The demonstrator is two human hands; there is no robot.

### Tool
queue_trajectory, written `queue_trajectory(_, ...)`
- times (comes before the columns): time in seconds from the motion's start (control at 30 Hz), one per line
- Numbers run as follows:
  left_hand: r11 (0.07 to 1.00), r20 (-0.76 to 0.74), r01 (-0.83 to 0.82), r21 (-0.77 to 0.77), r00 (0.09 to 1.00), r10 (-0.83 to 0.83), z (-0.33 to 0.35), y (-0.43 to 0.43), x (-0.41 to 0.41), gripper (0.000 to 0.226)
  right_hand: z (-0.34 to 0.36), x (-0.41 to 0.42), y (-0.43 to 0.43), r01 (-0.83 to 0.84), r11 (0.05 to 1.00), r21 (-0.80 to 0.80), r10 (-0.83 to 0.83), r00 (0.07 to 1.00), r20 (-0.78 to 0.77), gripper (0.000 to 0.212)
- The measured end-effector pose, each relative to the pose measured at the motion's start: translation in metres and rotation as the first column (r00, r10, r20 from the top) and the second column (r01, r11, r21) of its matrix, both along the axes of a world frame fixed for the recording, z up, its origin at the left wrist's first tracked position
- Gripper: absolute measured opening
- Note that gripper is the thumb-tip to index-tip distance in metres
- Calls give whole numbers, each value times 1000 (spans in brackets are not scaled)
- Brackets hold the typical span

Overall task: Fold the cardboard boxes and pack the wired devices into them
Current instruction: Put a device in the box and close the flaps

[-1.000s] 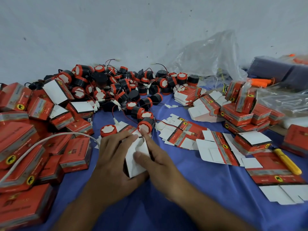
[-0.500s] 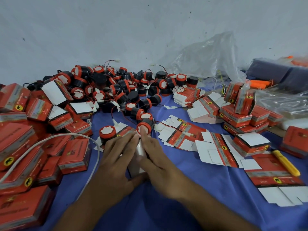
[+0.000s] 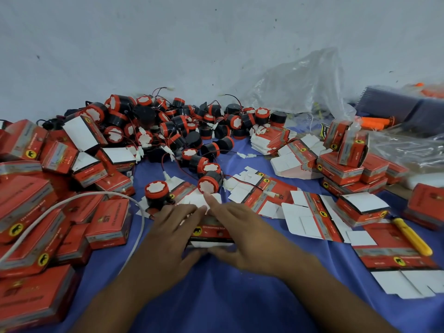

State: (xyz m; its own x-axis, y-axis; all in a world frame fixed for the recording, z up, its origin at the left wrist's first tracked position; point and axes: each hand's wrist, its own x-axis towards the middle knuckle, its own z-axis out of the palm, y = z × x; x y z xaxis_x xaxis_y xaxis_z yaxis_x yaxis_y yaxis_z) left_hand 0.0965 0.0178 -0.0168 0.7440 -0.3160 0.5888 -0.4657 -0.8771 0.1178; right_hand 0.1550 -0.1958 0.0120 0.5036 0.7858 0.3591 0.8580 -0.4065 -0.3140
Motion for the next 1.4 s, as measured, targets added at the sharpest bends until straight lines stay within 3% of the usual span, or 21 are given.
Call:
queue_trajectory(0.13, 994, 37, -105, 27, 994, 104, 3, 3, 3, 57, -1, 7, 6, 75, 995, 60, -86, 970, 229, 57)
queue_trajectory(0.3, 963, 56, -265, 48, 963, 263, 11, 1, 4, 55, -4, 6, 24, 281, 959, 26, -279, 930, 240, 57)
queue_trajectory(0.43, 941, 22, -331, 63, 944, 331, 18, -5, 4, 57, -10, 5, 34, 328, 943, 49, -332, 924, 188, 52)
queue_trajectory(0.53, 959, -144, -250, -136, 962, 230, 11, -1, 0, 54, -14, 4, 34, 292, 954, 62, -299, 931, 209, 59)
queue_trajectory(0.67, 886, -312, -179, -428, 949, 41, 9, 11, -7, 35, -13, 11, 28, 159, 987, 12, -159, 987, 21, 58)
queue_trajectory(0.77, 845, -436, -184, -502, 898, -64, 13, 18, -5, 26, -15, 15, 25, 128, 961, 244, -76, 975, -211, 44)
queue_trajectory(0.83, 839, -522, -208, -503, 847, -103, 13, 19, -4, 26, -13, 18, 25, 253, 904, 345, -85, 896, -435, 53)
queue_trajectory(0.9, 834, -536, -222, -505, 838, -101, 10, 18, -3, 27, -9, 26, 28, 411, 862, 297, -165, 781, -602, 57)
queue_trajectory(0.93, 830, -531, -229, -509, 842, -93, 8, 17, -4, 32, -7, 33, 30, 478, 836, 269, -234, 755, -613, 53)
queue_trajectory(1.03, 821, -498, -266, -506, 867, -27, 3, 16, -1, 52, 4, 63, 37, 543, 767, 342, -328, 789, -519, 22)
queue_trajectory(1.1, 813, -475, -289, -506, 880, 17, 0, 19, 1, 56, 12, 85, 44, 464, 814, 349, -276, 838, -470, 16)
queue_trajectory(1.13, 810, -468, -293, -508, 884, 26, -2, 20, 1, 57, 15, 96, 47, 381, 886, 263, -272, 888, -370, 28)
queue_trajectory(1.2, 821, -462, -289, -493, 886, 35, -5, 23, 3, 57, 15, 115, 57, 207, 971, -118, -212, 977, -30, 51)
queue_trajectory(1.23, 829, -461, -285, -482, 887, 37, -6, 24, 3, 58, 16, 120, 63, 144, 946, -292, -115, 987, 114, 56)
queue_trajectory(1.3, 832, -457, -271, -484, 889, 24, -7, 26, 4, 59, 13, 125, 71, 116, 885, -451, -15, 975, 222, 62)
queue_trajectory(1.33, 827, -456, -267, -495, 890, 14, -7, 26, 4, 60, 11, 125, 72, 131, 894, -428, -47, 978, 202, 63)
queue_trajectory(1.4, 814, -460, -265, -516, 888, -2, -7, 26, 4, 62, 8, 125, 68, 189, 965, -179, -176, 980, 88, 60)
